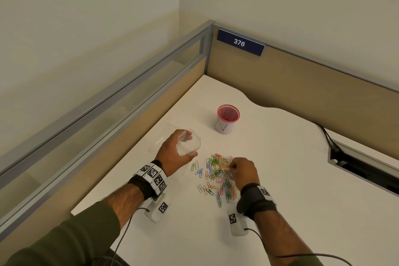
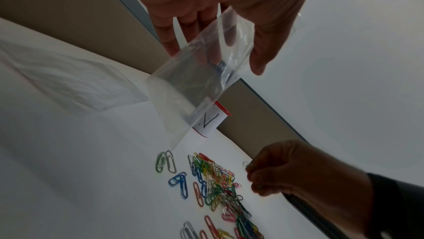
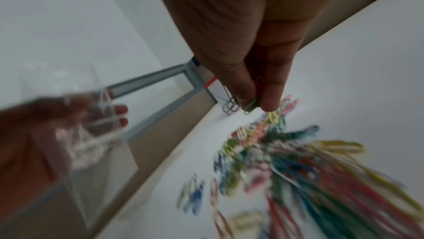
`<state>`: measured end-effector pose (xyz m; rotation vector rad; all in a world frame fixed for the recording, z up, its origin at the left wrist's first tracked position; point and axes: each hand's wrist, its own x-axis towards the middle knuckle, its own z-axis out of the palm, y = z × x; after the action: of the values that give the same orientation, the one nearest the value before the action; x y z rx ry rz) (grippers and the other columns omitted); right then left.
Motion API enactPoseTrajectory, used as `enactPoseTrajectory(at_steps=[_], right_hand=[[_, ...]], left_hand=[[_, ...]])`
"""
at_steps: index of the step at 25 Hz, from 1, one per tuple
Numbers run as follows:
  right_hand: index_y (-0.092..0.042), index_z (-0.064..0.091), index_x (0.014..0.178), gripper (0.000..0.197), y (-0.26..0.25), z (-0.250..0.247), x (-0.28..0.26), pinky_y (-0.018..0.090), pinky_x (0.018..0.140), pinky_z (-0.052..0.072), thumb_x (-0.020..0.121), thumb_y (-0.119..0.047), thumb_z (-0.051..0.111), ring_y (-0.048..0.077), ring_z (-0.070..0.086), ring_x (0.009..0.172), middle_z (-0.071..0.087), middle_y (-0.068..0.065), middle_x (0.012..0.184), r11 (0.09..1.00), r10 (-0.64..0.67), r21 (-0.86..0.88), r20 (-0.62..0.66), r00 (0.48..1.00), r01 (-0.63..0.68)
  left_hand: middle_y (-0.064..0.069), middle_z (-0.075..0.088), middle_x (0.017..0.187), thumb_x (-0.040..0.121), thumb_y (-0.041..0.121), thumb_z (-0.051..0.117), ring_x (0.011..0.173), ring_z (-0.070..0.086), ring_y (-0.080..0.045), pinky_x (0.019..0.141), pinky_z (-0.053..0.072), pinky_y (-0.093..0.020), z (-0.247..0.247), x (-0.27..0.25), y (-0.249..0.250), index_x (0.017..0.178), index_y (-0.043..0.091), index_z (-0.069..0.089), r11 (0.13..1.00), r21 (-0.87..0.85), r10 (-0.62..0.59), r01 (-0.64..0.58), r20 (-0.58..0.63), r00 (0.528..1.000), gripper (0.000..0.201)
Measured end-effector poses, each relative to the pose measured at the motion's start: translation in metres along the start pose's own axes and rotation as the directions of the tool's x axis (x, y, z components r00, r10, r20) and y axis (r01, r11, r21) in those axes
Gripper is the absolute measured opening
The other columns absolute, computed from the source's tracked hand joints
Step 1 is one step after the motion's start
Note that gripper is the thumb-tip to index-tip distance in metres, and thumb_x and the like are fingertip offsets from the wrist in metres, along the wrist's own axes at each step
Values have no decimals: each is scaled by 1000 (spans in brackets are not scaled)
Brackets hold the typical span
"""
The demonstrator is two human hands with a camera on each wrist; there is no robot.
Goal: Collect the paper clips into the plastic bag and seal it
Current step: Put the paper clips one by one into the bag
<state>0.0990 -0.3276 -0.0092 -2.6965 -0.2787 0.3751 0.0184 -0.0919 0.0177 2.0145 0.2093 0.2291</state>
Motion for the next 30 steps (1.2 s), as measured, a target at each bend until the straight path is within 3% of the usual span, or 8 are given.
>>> enactPoseTrajectory(at_steps=[4,9,13,19,21,23,26,30], right_hand=[[-9,72,84,5,-18,-44,-8,38,80,58,84,-7,68,22,67,77,72,5,83,951,-23,307,-93,995,50],[-7,73,91,8,-75,-97,-24,23,71,57,84,-6,70,17,69,71,71,5,80,849,-164,477,-168,972,226],[-9,73,90,8,-111,-94,-20,25,72,57,85,-7,68,16,67,74,71,3,83,869,-270,389,-144,952,306],[-11,69,100,14,-136,-78,-20,25,80,52,93,-12,57,20,64,86,70,6,99,930,-353,92,-45,935,356],[-11,68,104,17,-139,-80,-21,29,84,54,94,-12,55,20,65,88,70,5,102,920,-368,115,-70,927,374],[-12,69,102,19,-132,-87,-20,30,81,56,93,-9,53,18,66,84,70,2,97,892,-355,240,-152,923,383],[-12,70,99,17,-95,-92,-11,27,73,58,91,-7,56,16,67,75,70,2,88,878,-261,357,-199,945,318],[-10,69,106,21,-6,-56,7,36,95,49,88,-8,59,27,63,105,68,10,114,1000,-9,25,8,1000,9]], left_hand=[[9,62,114,73,28,82,115,58,-14,105,47,-40,5,3,0,114,28,52,1000,-9,15,-15,19,1000,51],[9,62,113,73,26,83,113,58,-13,103,48,-37,14,6,4,114,26,52,999,15,39,-39,36,999,51],[8,63,112,73,27,83,111,59,-11,100,48,-32,21,8,8,115,26,52,998,25,53,-55,51,997,52],[16,53,105,78,29,82,100,54,-4,83,36,-10,28,13,12,118,25,47,994,105,-37,33,37,999,53],[18,55,102,78,28,81,98,55,-3,84,37,-10,27,11,12,115,22,49,996,88,-26,23,37,999,50],[15,61,102,77,26,82,101,59,-2,88,41,-14,22,8,10,110,20,51,1000,31,-2,0,41,999,45],[8,67,104,76,24,83,107,61,-3,92,42,-16,11,4,8,107,19,52,1000,-15,2,-1,29,1000,44],[8,67,106,75,24,84,109,61,-6,91,40,-13,-4,1,3,107,21,52,1000,-17,-13,13,8,1000,45]])
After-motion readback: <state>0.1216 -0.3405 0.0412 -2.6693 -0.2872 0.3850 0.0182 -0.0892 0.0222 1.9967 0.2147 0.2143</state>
